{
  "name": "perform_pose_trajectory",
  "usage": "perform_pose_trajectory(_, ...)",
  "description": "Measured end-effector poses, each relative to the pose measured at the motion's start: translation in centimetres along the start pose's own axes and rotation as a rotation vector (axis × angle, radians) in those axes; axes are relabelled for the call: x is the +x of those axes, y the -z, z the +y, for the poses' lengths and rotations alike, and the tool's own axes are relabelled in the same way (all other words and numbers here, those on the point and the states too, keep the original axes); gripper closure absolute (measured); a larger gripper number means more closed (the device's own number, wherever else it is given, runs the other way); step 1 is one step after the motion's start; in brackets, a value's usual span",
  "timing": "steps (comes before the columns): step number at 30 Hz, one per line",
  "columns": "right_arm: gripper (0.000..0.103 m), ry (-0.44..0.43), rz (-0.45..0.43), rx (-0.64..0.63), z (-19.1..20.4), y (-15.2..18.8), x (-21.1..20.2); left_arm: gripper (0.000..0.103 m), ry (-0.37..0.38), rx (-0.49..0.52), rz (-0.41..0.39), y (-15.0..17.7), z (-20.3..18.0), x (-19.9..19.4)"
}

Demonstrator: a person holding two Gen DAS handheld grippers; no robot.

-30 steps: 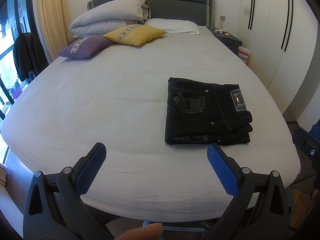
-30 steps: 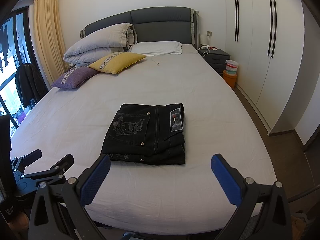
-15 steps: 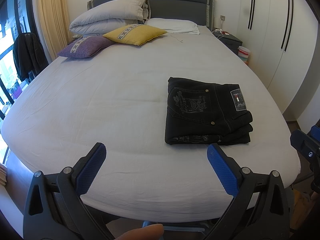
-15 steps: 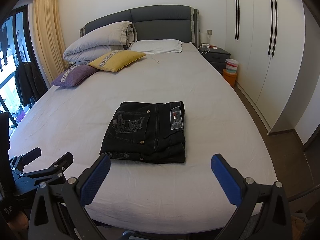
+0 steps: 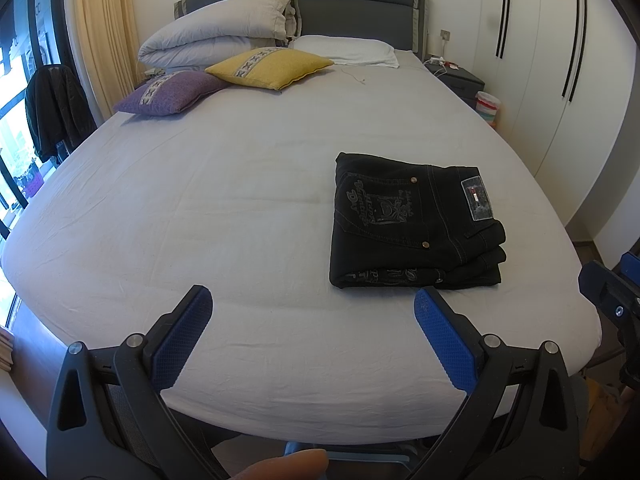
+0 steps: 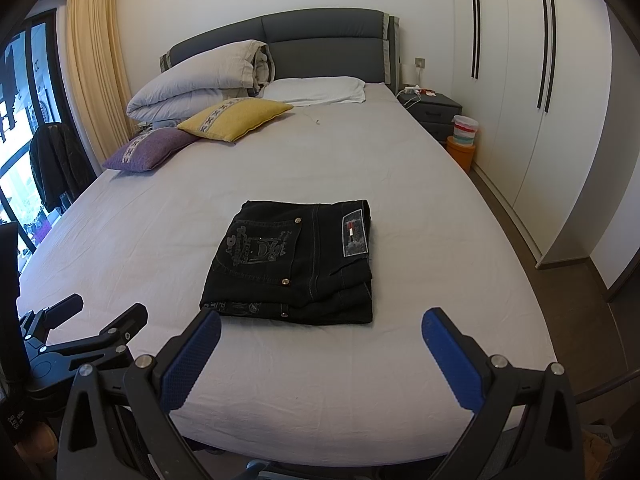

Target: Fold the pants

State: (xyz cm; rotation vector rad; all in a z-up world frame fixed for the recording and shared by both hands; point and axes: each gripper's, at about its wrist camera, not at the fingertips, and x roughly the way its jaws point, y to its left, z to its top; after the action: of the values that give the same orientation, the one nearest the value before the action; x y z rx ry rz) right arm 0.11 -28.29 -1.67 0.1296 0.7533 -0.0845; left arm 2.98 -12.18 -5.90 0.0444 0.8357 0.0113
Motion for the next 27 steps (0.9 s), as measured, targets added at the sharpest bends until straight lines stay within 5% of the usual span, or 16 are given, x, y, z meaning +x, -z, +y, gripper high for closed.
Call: perform_pose_trajectory(27, 0.000, -0.001, 0.004, -0.001, 0.12, 0.37, -0.02, 0.000, 0.004, -0.006, 0.006, 0.54, -0.40, 0.18)
